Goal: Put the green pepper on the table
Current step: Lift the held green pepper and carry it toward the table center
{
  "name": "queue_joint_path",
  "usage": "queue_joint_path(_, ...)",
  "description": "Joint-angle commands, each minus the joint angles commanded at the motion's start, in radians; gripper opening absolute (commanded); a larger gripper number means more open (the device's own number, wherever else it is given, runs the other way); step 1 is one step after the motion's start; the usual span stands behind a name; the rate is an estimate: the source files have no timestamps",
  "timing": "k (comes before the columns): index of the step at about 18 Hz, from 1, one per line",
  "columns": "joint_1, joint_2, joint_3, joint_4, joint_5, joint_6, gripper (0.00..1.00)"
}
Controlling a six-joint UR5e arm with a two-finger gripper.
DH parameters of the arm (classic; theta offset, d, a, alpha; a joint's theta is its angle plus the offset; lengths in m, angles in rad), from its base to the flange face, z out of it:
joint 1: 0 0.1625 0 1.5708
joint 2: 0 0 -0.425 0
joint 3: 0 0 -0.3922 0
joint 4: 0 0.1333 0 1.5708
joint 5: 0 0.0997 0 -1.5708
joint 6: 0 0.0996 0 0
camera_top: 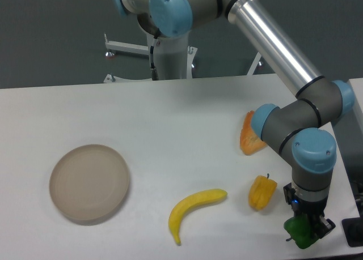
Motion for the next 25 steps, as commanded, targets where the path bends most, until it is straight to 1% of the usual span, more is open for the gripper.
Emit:
queue_joint_path(4,-0.003,0.008,-0.015,-0.002,-0.002,0.000,0.36)
queue_joint_path(5,-0.005,0.014,-0.017,-0.009,-0.002,-0.003,0.36)
queue_joint_path(9,-0.012,0.038,-0.020,-0.077,-0.006,-0.038,0.36)
queue_joint_path(11,-0.018,0.054,-0.031,-0.089,-0.018,-0.064,0.36)
queue_joint_path(12,-0.026,0.072,-0.044,-0.095,-0.018,-0.075,0.36)
queue_joint_path(13,-0.029,0.084,-0.054,-0.112,-0.018,-0.093,0.36)
queue_joint_path(15,-0.057,0.115,-0.061,-0.168,-0.020,-0.145,0.36)
queue_joint_path(17,-0.071,0.141,-0.080,-0.204,-0.020,-0.192,0.36)
queue_joint_path(19,-0.084,0.190,-0.135,-0.210,-0.044,-0.228,0.36)
queue_joint_path(21,-0.090,0.254,-0.211,-0.219,-0.089,-0.267,0.36)
queue_joint_path(22,-0.100,0.288,-0.254,-0.228,-0.109,-0.282,0.36)
queue_joint_path(25,-0.103,0.389,-0.411,-0.224,-0.143,-0.291,0.36)
